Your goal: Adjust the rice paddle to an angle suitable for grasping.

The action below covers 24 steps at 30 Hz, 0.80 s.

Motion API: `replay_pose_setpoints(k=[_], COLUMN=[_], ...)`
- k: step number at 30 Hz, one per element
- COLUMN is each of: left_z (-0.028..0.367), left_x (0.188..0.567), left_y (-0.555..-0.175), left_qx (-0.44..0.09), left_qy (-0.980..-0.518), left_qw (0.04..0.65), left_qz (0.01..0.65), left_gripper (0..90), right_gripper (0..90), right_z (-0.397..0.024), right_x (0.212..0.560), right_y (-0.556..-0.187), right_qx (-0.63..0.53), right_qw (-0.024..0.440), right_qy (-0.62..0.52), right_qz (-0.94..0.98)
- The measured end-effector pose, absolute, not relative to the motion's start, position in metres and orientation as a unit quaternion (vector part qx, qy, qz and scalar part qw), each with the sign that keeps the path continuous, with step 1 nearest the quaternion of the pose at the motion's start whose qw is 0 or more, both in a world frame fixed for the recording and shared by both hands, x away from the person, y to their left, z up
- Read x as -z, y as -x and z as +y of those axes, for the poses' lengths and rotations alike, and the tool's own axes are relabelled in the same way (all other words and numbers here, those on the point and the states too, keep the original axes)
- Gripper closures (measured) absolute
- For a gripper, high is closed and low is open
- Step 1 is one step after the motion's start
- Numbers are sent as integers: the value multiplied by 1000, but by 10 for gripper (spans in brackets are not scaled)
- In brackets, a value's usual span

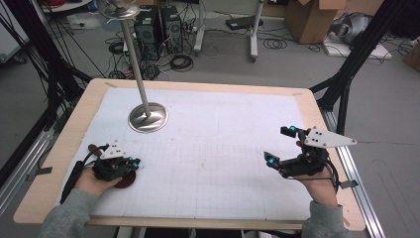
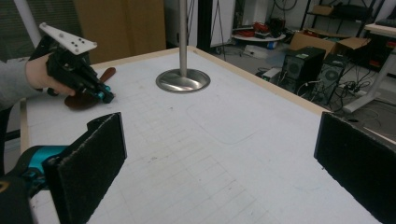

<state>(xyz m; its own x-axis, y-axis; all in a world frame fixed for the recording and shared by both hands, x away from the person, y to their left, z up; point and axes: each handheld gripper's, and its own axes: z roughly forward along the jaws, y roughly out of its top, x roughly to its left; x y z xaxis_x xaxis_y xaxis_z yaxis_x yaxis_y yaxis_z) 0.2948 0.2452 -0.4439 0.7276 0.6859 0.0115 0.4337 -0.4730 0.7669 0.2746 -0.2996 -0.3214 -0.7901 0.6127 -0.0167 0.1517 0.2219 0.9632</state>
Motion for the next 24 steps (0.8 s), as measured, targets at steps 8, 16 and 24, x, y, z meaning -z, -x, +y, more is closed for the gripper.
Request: replay_pose_setpoints(k=[8, 16, 24], left_z=[248, 279, 335], left_x=[445, 426, 430], left_y=[-279, -275, -272], left_qx=[-176, -222, -257], left_qy=[-841, -799, -763], left_qw=[394, 433, 425], left_qz=[328, 352, 414], left_gripper=[896, 896, 896], right_gripper=[10, 10, 10], right_z=[-295, -295, -295], right_x=[321, 320, 320], right_y=[-276, -276, -275], right_qx=[-566, -567, -569], right_qw=[200, 199, 199], right_qy=[-250, -249, -247], right_qz=[760, 760, 759])
